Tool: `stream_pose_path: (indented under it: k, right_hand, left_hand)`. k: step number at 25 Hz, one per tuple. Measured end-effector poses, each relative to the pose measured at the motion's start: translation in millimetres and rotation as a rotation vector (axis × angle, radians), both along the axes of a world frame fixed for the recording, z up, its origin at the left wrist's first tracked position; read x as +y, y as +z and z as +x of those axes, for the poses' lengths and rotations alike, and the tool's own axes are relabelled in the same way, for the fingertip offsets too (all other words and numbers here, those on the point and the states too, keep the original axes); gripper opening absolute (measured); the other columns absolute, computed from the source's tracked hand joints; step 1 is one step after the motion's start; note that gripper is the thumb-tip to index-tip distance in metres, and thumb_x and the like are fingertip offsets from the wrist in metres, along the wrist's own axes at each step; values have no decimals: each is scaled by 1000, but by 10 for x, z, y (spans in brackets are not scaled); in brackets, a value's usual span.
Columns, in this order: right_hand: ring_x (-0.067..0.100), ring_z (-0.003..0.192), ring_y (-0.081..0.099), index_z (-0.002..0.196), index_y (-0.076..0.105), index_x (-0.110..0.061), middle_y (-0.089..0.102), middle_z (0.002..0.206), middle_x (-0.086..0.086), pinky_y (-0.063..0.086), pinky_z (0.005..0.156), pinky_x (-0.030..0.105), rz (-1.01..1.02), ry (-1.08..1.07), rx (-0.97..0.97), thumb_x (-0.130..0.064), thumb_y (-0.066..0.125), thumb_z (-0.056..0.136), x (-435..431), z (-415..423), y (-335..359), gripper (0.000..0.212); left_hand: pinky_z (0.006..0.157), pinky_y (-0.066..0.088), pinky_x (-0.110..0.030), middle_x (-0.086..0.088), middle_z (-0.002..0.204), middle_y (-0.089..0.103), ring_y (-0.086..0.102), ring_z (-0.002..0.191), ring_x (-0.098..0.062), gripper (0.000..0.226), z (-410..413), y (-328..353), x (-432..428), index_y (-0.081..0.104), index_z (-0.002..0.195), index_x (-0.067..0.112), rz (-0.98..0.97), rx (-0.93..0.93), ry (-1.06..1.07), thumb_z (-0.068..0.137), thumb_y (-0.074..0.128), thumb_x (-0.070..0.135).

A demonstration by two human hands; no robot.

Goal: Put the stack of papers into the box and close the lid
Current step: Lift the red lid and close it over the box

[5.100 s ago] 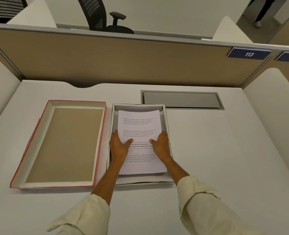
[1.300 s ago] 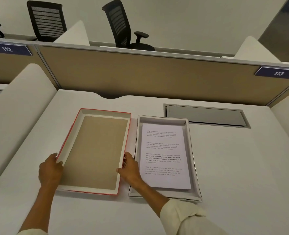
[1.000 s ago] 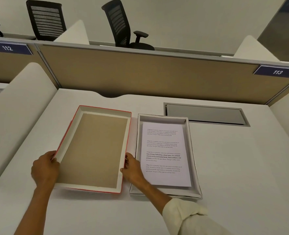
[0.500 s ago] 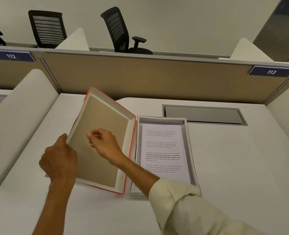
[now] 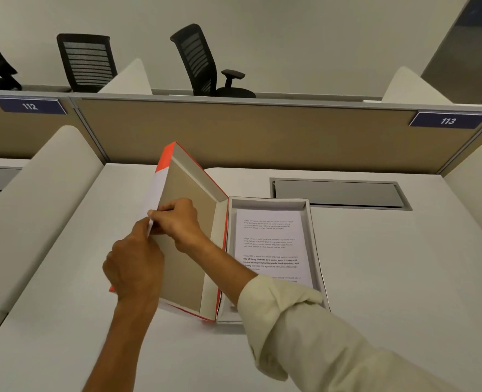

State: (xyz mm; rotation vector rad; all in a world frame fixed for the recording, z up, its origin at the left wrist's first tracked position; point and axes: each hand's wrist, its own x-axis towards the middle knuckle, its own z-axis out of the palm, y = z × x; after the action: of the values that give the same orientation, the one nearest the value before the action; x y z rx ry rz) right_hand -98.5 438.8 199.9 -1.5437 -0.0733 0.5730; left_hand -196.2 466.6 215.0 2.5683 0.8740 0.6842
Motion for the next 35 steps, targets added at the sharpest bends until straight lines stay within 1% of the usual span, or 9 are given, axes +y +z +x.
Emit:
stream_pose_path:
  k: [6, 12, 14, 19, 22, 27, 30, 32, 35]
  right_hand:
    - [34, 92, 72, 94, 65, 12, 71, 108, 23, 62, 71, 35, 60, -13, 45, -1, 61, 87, -492, 142, 177, 15]
    - [34, 111, 66, 117, 55, 9, 64, 125, 20, 59, 83, 36, 164, 25, 138, -6, 56, 95, -1189, 197, 464, 27]
    - [30, 107, 68, 111, 57, 3, 66, 122, 19, 56, 92, 41, 234, 48, 150, -8, 55, 96, -1452, 187, 525, 19]
    - [21, 83, 68, 108, 57, 2, 67, 96, 13, 61, 78, 30, 364, 38, 169, 2, 52, 95, -2237, 215, 475, 14]
    - [20, 86, 71, 108, 64, -3, 72, 98, 10, 62, 76, 30, 227, 31, 135, -7, 50, 98, -2773, 231, 273, 18]
    - [19, 93, 68, 119, 58, -20, 69, 108, 0, 54, 76, 29, -303, -63, -47, -64, 35, 93, -3226, 118, -307, 57]
    - [29, 118, 57, 152, 19, -29, 44, 142, 10, 47, 91, 36, -551, -106, -79, -65, 24, 94, -3313, 56, -748, 69]
    - [25, 105, 58, 153, 13, -32, 43, 137, 14, 48, 84, 31, -602, -134, -93, -62, 23, 95, -3351, 25, -982, 65]
    - [21, 105, 55, 152, 15, -35, 46, 128, 12, 51, 90, 37, -613, -162, -114, -59, 25, 96, -3411, -38, -1264, 61]
  left_hand:
    - [92, 52, -36, 5, 114, 73, 68, 104, -13, 38, 2, -17, 467, 68, 117, 26, -591, -283, -130, 87, 66, 48]
    - [101, 47, -56, -23, 118, 66, 60, 115, -43, 34, 266, -878, 468, 64, 117, 0, -960, 73, -153, 99, 54, 27]
    - [99, 48, -55, -24, 111, 68, 63, 110, -45, 38, 270, -1124, 388, 64, 111, 1, -1101, 170, -186, 100, 49, 35]
    - [93, 52, -53, -16, 126, 67, 66, 112, -37, 62, 244, -1428, 161, 62, 128, 18, -1644, 200, -215, 92, 41, 63]
    - [77, 60, -45, -8, 120, 72, 71, 104, -31, 52, 277, -1398, -21, 68, 120, 27, -1544, 108, -250, 91, 45, 63]
    - [94, 53, -43, -2, 137, 60, 64, 112, -25, 57, 398, -1399, -449, 46, 142, 33, -1016, 108, -316, 94, 35, 62]
    - [87, 53, -34, -2, 137, 57, 62, 107, -22, 58, 459, -1499, -680, 36, 148, 32, -756, 145, -359, 97, 30, 59]
    - [76, 53, -26, -6, 125, 62, 61, 94, -16, 59, 485, -1594, -741, 37, 147, 30, -643, 147, -382, 97, 27, 59]
    - [84, 56, -41, -10, 114, 62, 63, 97, -24, 58, 493, -1741, -760, 34, 147, 31, -544, 175, -393, 97, 25, 59]
